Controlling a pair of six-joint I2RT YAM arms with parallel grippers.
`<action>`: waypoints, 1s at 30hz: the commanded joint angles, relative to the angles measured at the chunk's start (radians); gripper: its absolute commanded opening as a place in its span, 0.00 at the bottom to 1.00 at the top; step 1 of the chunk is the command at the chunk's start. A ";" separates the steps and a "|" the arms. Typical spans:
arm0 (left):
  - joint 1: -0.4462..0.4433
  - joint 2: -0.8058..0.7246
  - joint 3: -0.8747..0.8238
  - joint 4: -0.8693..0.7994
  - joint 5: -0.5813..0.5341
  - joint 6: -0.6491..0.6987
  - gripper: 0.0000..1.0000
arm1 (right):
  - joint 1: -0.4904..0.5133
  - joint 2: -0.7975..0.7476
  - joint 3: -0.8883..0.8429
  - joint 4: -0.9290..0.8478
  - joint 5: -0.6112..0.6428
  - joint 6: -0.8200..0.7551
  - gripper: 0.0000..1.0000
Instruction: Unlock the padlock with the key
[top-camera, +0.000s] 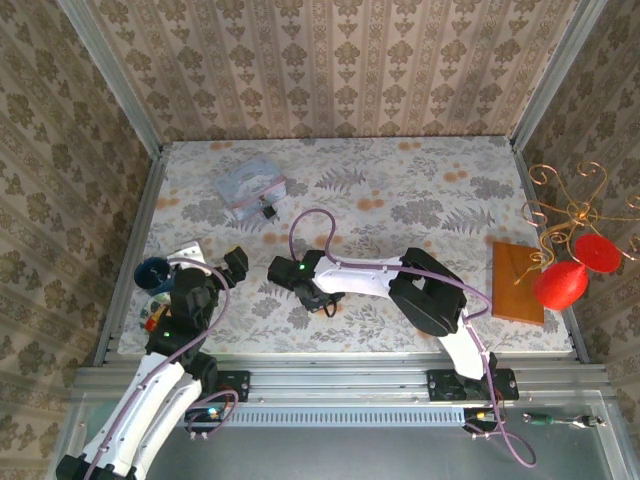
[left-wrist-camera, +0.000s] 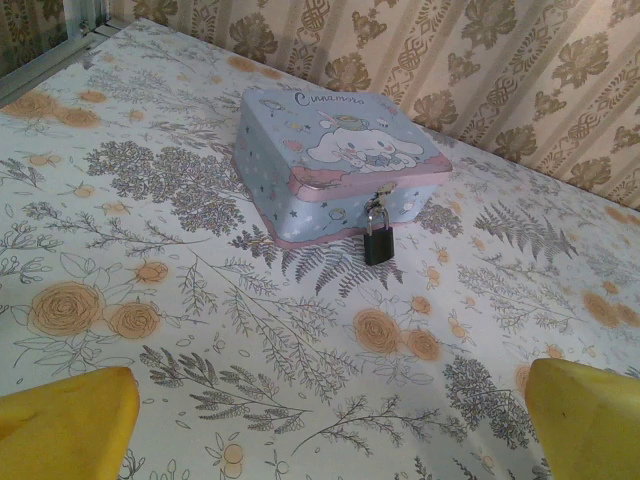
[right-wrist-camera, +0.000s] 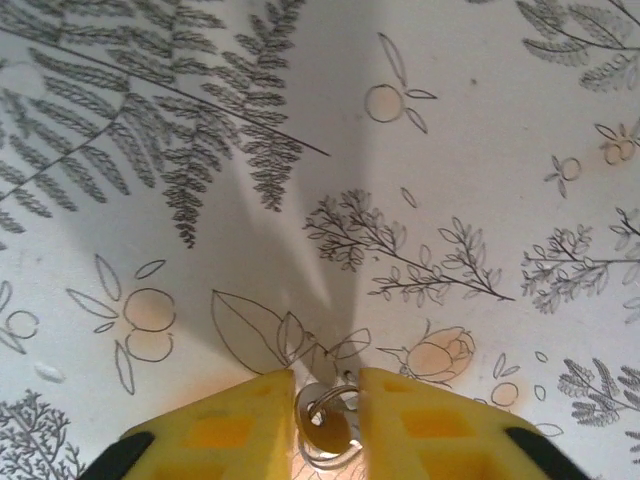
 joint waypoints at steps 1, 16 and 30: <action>0.011 0.001 -0.012 -0.006 -0.007 -0.013 1.00 | 0.004 -0.038 -0.026 -0.030 0.047 0.020 0.21; 0.016 0.021 -0.020 0.021 0.017 -0.015 1.00 | 0.000 -0.101 -0.058 -0.001 0.060 0.063 0.06; -0.033 0.270 -0.059 0.507 0.516 0.017 1.00 | -0.106 -0.688 -0.587 0.675 0.015 0.433 0.00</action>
